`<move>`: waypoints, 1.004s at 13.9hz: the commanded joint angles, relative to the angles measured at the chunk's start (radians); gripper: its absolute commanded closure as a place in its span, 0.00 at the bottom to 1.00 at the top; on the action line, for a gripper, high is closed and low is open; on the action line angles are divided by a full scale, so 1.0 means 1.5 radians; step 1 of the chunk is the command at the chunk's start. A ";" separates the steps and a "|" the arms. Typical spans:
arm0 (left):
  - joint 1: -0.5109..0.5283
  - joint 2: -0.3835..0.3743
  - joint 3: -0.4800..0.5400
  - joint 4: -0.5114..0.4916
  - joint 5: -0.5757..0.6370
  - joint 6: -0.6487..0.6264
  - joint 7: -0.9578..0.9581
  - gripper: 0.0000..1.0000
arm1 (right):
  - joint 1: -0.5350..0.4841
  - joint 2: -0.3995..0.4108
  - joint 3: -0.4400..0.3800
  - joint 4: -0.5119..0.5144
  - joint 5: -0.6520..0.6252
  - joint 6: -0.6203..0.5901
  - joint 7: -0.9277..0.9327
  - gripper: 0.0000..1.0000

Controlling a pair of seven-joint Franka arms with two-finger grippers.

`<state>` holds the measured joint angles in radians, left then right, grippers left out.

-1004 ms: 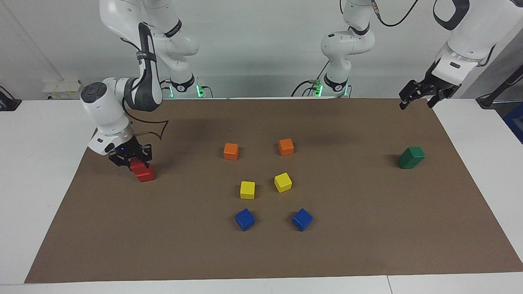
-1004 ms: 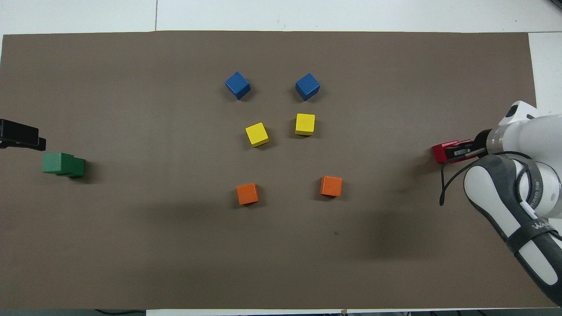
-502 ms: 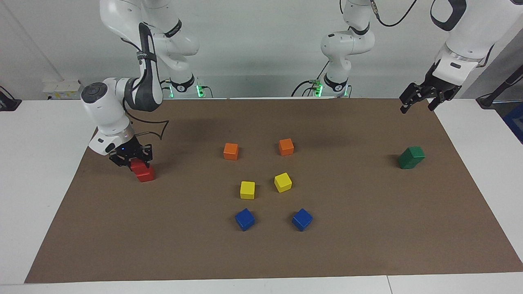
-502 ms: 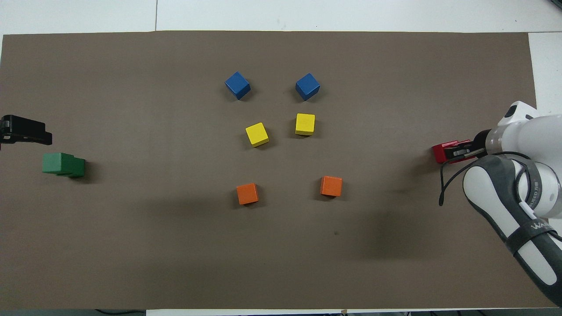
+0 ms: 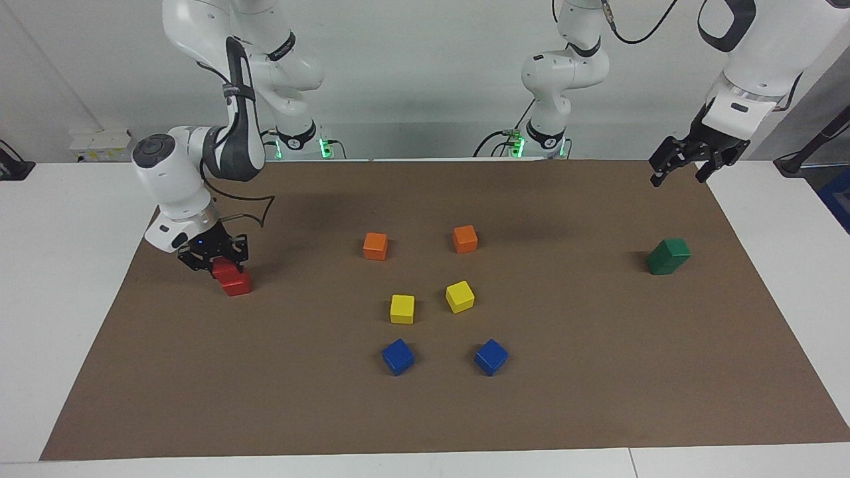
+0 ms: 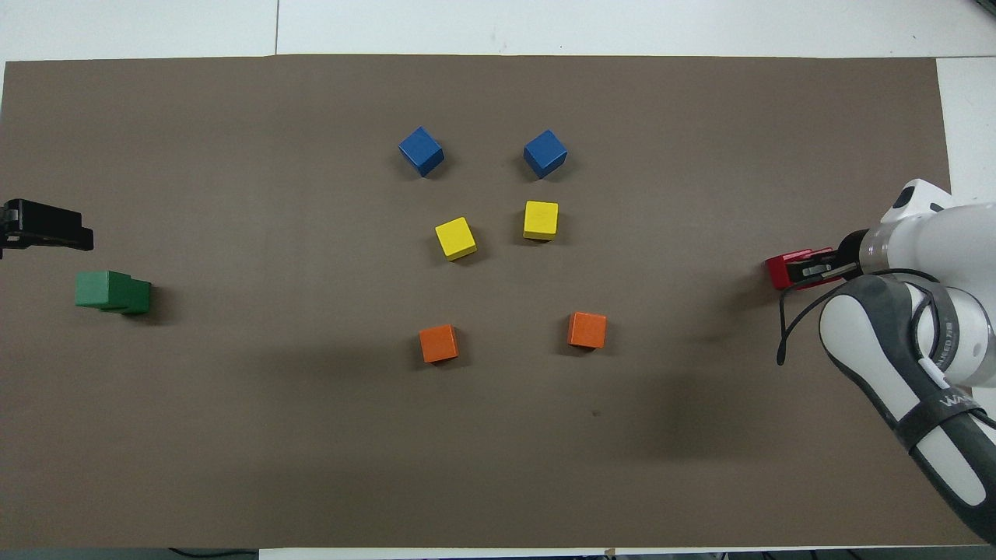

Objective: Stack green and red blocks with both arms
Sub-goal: 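Withdraw the left gripper while the right gripper settles the red block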

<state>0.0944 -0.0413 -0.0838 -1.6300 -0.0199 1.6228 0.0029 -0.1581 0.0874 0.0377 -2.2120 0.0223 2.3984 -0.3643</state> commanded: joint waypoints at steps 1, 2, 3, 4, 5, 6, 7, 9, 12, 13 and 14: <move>-0.012 -0.021 0.008 -0.027 0.010 0.023 0.011 0.00 | -0.001 -0.007 0.002 -0.010 0.017 0.015 -0.007 0.41; -0.012 -0.022 0.009 -0.027 0.010 0.024 0.008 0.00 | -0.001 -0.007 0.002 -0.010 0.017 0.015 -0.004 0.28; -0.012 -0.021 0.008 -0.027 0.011 0.025 0.007 0.00 | -0.001 -0.006 0.002 -0.010 0.017 0.015 -0.004 0.17; -0.012 -0.021 0.009 -0.027 0.010 0.024 0.008 0.00 | -0.001 -0.006 0.002 -0.009 0.017 0.016 -0.005 0.05; -0.013 -0.021 0.009 -0.027 0.010 0.023 0.008 0.00 | -0.001 -0.006 0.002 -0.009 0.017 0.016 -0.005 0.00; -0.015 -0.021 0.009 -0.027 0.010 0.023 0.008 0.00 | -0.001 -0.006 0.002 -0.009 0.017 0.016 -0.005 0.00; -0.015 -0.021 0.009 -0.026 0.011 0.022 0.008 0.00 | -0.001 -0.006 0.002 -0.009 0.017 0.016 -0.005 0.00; -0.015 -0.021 0.009 -0.026 0.011 0.022 0.008 0.00 | -0.001 -0.004 0.002 -0.001 0.017 0.011 -0.004 0.00; -0.014 -0.022 0.008 -0.026 0.011 0.026 -0.005 0.00 | -0.001 0.003 0.002 0.048 0.017 -0.030 -0.004 0.00; -0.014 -0.022 0.008 -0.027 0.011 0.025 -0.005 0.00 | -0.001 0.003 0.004 0.070 0.017 -0.049 -0.002 0.00; -0.014 -0.022 0.007 -0.026 0.011 0.025 -0.005 0.00 | 0.000 0.002 0.005 0.098 0.017 -0.075 0.010 0.00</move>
<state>0.0872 -0.0413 -0.0830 -1.6303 -0.0198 1.6348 0.0055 -0.1571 0.0867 0.0382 -2.1459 0.0233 2.3606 -0.3620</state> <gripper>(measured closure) 0.000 0.000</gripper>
